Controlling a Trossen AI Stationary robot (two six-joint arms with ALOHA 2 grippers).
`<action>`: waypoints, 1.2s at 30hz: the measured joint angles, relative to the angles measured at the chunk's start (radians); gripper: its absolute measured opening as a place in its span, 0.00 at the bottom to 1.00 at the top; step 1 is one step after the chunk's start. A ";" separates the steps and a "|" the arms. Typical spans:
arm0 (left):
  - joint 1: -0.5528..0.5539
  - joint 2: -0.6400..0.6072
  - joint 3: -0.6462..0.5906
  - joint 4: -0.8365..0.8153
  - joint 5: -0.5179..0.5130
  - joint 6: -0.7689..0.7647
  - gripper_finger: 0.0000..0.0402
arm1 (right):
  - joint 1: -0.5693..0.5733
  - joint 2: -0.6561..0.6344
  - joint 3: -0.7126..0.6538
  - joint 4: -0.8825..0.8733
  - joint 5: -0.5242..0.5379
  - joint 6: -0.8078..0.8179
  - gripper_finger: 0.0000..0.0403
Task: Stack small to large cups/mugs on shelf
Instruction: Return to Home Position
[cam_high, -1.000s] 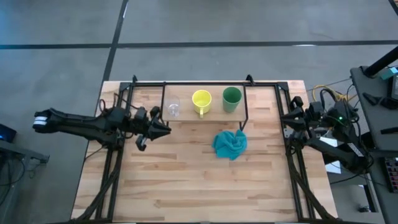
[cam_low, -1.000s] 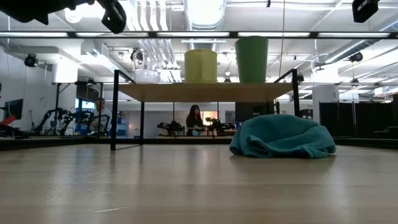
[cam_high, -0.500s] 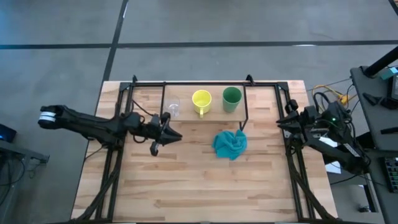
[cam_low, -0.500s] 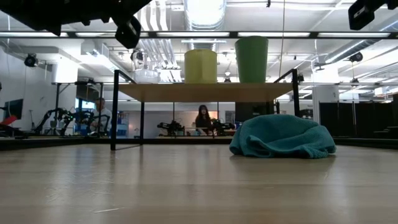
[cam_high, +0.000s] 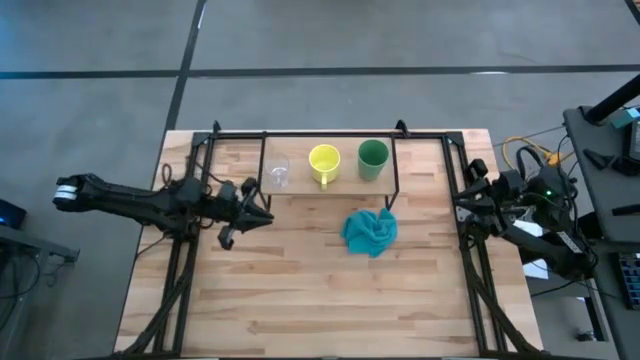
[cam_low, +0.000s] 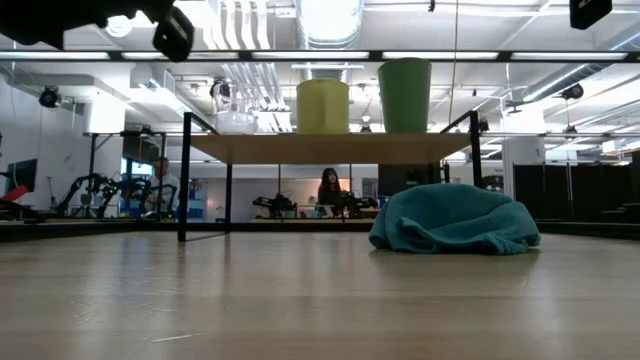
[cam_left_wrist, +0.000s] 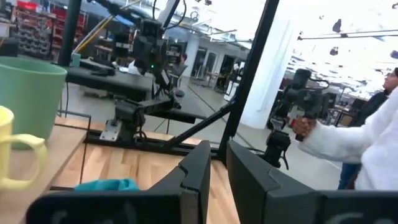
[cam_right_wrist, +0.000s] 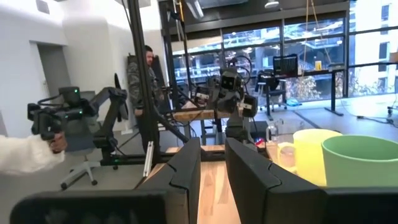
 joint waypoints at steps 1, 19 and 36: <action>0.000 -0.029 0.000 -0.028 0.000 0.005 0.10 | 0.000 0.000 0.000 -0.003 0.000 0.000 0.17; 0.000 -0.352 -0.001 -0.378 -0.074 0.096 0.10 | 0.000 0.000 0.001 -0.047 -0.021 -0.067 0.17; 0.000 -0.548 -0.006 -0.548 -0.131 0.098 0.10 | 0.000 0.000 0.082 -0.075 -0.024 -0.063 0.17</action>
